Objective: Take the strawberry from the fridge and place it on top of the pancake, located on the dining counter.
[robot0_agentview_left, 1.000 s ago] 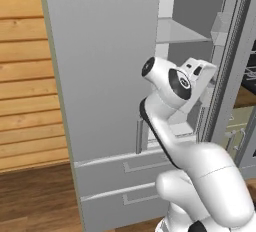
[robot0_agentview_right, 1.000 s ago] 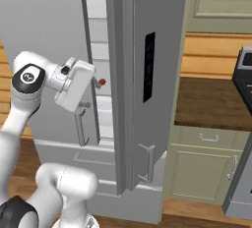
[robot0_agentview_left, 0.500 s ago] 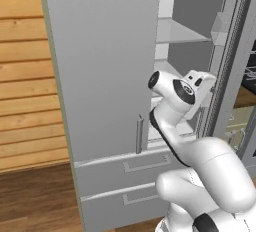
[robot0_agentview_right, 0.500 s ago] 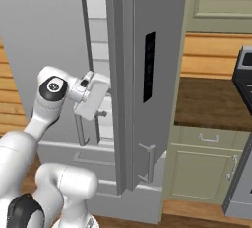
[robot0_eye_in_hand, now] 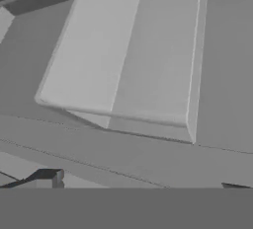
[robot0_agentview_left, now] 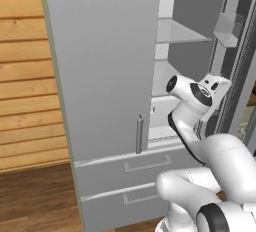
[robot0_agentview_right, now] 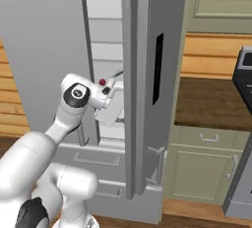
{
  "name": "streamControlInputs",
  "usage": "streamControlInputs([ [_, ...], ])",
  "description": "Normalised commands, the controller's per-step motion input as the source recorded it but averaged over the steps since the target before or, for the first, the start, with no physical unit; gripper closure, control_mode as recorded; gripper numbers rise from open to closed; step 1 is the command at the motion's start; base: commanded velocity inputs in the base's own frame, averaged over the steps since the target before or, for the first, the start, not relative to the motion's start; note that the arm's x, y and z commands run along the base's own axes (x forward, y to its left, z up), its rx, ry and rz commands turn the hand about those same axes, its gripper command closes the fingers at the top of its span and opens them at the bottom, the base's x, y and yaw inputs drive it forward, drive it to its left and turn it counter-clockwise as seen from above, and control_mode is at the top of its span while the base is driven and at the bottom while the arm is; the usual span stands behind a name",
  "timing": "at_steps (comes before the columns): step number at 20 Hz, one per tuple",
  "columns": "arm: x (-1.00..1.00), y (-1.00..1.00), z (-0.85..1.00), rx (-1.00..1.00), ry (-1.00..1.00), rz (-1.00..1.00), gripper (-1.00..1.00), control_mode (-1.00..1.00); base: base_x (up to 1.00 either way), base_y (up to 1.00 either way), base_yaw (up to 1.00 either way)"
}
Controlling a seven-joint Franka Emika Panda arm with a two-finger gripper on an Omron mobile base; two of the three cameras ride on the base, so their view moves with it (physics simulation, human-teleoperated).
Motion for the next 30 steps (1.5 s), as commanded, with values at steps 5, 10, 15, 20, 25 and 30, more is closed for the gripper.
streamControlInputs([
  [5,0.00,-0.93,-0.03,0.01,-0.04,0.00,-1.00,-1.00,0.00,0.00,0.00],
  [10,0.00,-0.65,0.00,0.15,-0.03,0.05,-1.00,-1.00,0.00,0.00,0.00],
  [15,-0.18,-0.06,0.01,0.05,-0.05,0.00,-1.00,-1.00,0.00,0.00,0.00],
  [20,-0.23,0.59,0.16,0.05,-0.22,0.00,-1.00,-1.00,0.00,0.00,0.00],
  [25,-0.08,1.00,0.06,0.25,-0.15,0.00,-1.00,-1.00,0.00,0.00,0.00],
  [30,0.04,0.85,-0.34,0.84,-0.02,-0.04,-1.00,-1.00,0.00,0.00,0.00],
])
